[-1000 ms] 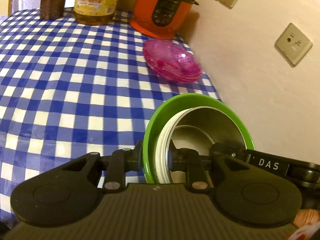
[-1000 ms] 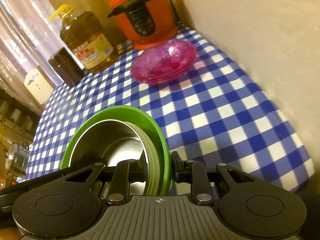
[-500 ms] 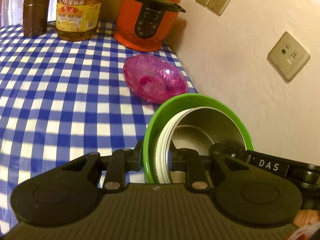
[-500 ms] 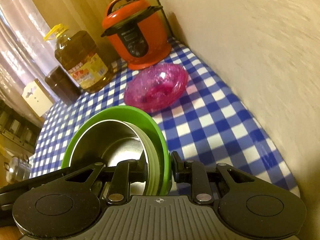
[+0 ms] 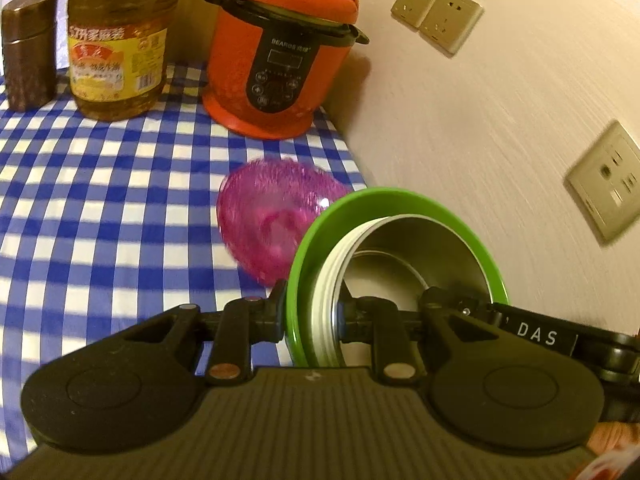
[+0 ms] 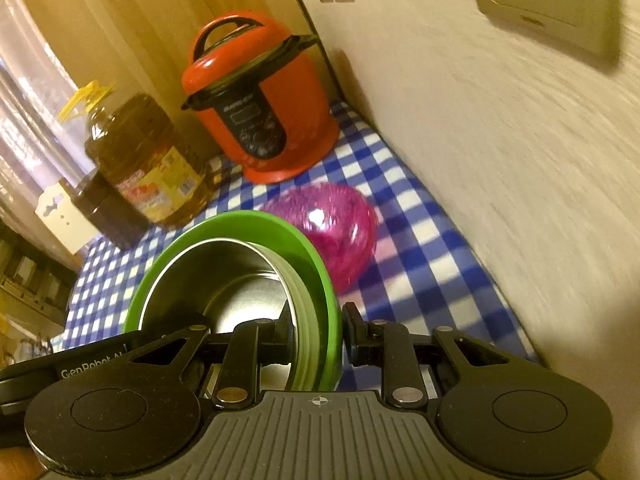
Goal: Organize plates and bowls
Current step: 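Carry the green bowl stack with both tools over the pink plates, then lower the green bowl onto the pink plates and open both tools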
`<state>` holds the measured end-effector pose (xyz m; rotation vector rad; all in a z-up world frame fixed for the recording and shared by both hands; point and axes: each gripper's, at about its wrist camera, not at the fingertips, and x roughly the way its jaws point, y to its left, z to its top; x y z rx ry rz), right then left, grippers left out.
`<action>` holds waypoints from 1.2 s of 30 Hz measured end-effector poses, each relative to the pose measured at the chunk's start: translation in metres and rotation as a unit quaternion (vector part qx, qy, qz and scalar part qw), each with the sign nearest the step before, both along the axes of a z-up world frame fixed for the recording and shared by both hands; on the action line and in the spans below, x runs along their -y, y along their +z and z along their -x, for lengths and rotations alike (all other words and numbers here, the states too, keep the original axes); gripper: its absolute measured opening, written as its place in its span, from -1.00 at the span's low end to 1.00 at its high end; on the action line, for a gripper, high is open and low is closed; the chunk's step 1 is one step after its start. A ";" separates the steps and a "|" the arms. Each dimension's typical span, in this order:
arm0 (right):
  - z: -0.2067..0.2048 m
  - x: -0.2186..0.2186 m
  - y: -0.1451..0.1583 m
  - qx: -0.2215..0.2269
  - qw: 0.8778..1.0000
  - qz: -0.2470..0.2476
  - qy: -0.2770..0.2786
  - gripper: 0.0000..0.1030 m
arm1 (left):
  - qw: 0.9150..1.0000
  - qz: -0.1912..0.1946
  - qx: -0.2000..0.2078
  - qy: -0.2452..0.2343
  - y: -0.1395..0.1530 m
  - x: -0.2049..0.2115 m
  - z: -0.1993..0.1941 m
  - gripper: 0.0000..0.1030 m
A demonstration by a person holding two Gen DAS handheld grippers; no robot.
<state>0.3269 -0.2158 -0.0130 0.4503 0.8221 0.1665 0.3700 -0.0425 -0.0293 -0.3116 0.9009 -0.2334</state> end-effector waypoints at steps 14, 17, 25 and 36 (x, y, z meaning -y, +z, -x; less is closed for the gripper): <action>-0.095 -0.004 -0.017 -0.021 1.000 0.001 0.002 -0.54 | 1.000 0.006 -0.028 0.005 -0.025 -0.008 -0.094 -0.61; -0.112 -0.004 -0.024 -0.029 1.000 0.002 0.004 -0.54 | 0.999 0.008 -0.037 0.006 -0.034 -0.011 -0.109 -0.61; -0.147 -0.006 -0.045 -0.049 0.999 -0.002 0.009 -0.54 | 0.998 0.007 -0.056 0.014 -0.055 -0.017 -0.137 -0.61; -0.169 -0.010 -0.071 -0.064 0.998 -0.002 0.014 -0.54 | 0.998 0.003 -0.068 0.018 -0.080 -0.019 -0.151 -0.61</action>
